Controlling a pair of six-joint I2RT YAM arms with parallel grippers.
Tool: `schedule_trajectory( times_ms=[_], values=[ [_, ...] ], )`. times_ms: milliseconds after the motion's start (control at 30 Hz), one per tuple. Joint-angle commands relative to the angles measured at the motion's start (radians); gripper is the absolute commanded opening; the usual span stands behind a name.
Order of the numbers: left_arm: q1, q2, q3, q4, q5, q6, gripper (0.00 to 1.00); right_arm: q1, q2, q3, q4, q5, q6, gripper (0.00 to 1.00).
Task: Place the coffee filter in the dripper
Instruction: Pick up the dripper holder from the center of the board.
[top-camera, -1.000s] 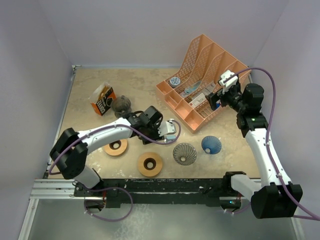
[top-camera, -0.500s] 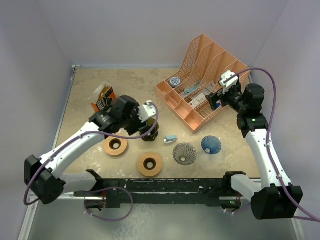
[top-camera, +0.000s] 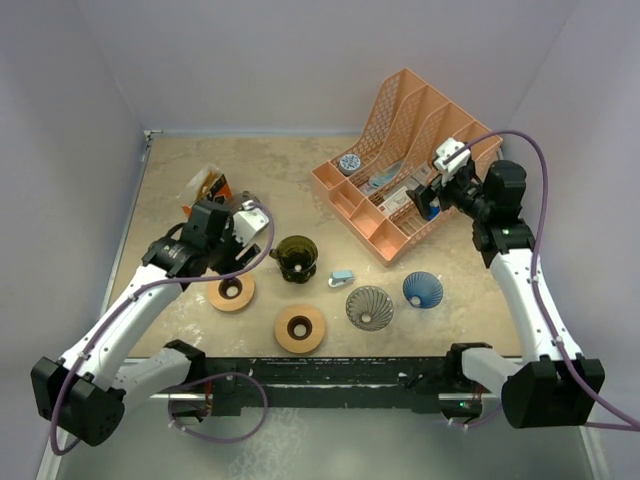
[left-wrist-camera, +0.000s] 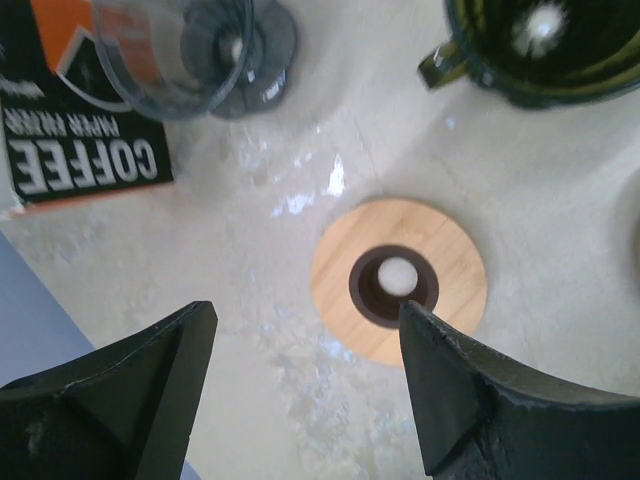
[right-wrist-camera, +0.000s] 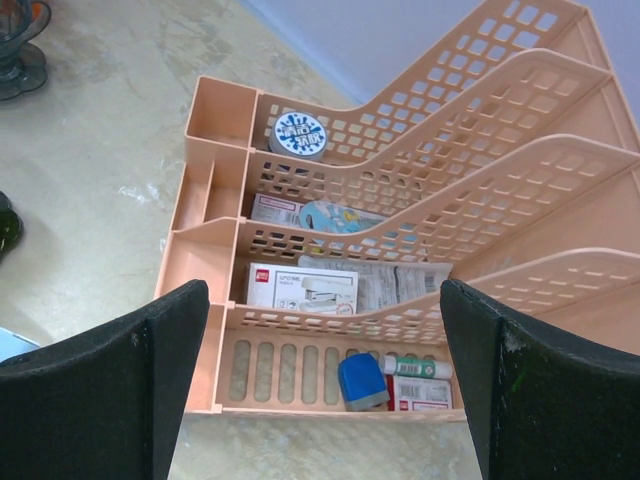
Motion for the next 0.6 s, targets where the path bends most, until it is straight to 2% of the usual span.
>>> schedule_trajectory(
  times_ms=[0,267,567],
  values=[
    [0.091,0.027,-0.070,-0.032,0.001,0.020,0.74,-0.005,0.022,0.042,0.042,-0.075,-0.047,1.00],
    [0.232,0.186,-0.112,0.011,0.103,0.083,0.73,-0.005,-0.001,0.016,0.095,-0.169,-0.065,1.00],
    [0.251,0.364,-0.107,0.057,0.150,0.102,0.71,-0.005,-0.071,-0.029,0.107,-0.167,-0.030,1.00]
  ],
)
